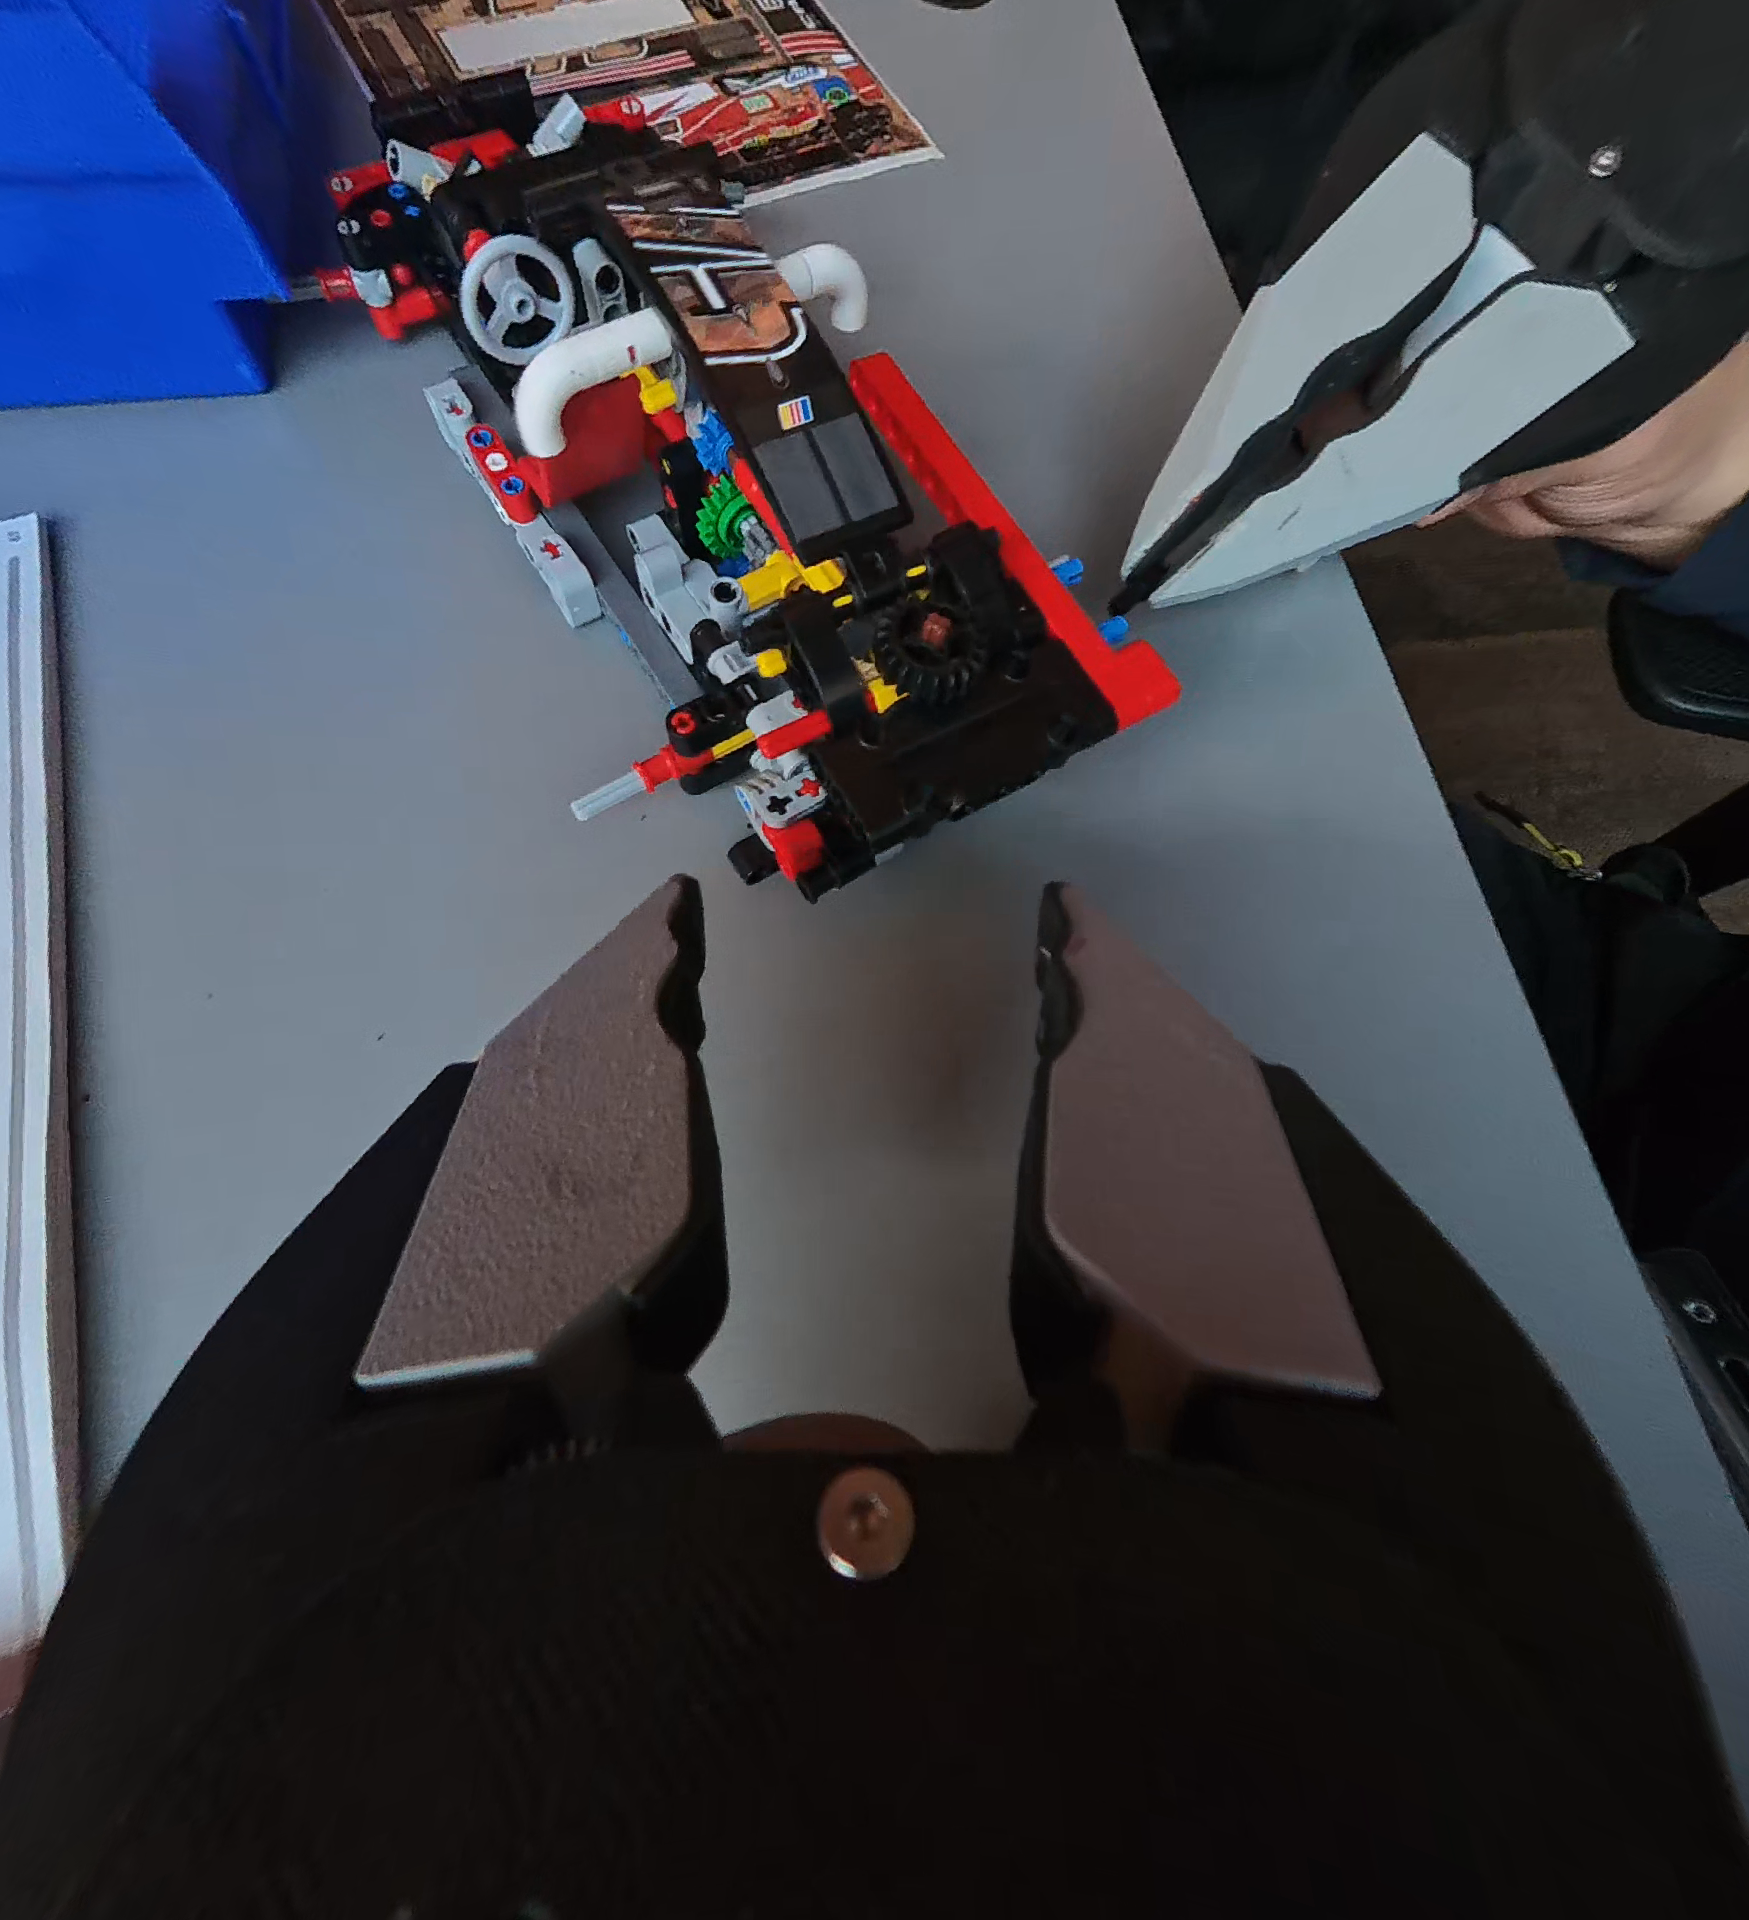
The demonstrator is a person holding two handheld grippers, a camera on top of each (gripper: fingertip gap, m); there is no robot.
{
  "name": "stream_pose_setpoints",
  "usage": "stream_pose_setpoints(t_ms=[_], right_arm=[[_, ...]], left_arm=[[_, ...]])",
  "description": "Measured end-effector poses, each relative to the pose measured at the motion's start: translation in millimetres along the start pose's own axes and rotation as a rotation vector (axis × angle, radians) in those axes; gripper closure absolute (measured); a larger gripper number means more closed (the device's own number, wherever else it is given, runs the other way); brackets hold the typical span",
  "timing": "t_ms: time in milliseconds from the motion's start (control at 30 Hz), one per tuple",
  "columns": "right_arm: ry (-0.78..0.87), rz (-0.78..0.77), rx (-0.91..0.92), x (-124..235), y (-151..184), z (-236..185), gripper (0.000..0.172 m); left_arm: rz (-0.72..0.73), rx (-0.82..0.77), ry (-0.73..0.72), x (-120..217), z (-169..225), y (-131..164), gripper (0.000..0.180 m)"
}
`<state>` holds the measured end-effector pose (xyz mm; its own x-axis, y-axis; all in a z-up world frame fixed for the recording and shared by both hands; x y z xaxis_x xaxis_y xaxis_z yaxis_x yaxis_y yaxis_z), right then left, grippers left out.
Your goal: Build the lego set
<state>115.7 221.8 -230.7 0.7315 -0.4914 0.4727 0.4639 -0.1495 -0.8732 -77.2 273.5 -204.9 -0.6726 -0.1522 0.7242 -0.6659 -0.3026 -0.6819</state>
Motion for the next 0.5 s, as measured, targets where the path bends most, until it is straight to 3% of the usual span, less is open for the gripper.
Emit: stream_pose_setpoints(t_ms=[300,500], right_arm=[[0.045,-0.018,0.113,-2.7,0.1,-5.2,0.170],[-0.005,0.014,0.112,2.6,1.9,-5.6,0.170]], left_arm=[[-0.061,-0.050,-0.001,-16.3,8.3,-4.5,0.114],[-0.053,0.017,0.032,-18.5,5.7,-6.6,0.094]])
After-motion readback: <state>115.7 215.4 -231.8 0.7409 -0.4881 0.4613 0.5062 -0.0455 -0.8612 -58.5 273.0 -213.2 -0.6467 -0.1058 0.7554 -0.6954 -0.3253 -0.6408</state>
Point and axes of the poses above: each gripper's, where its closed fingertips meet, x back along the fingers, y out of its underside, z = x × y across the jaws, the point moved 7 cm from there along x, back along the fingers, and after that the axes turned 7 degrees about -z, right-handed, at the moved point
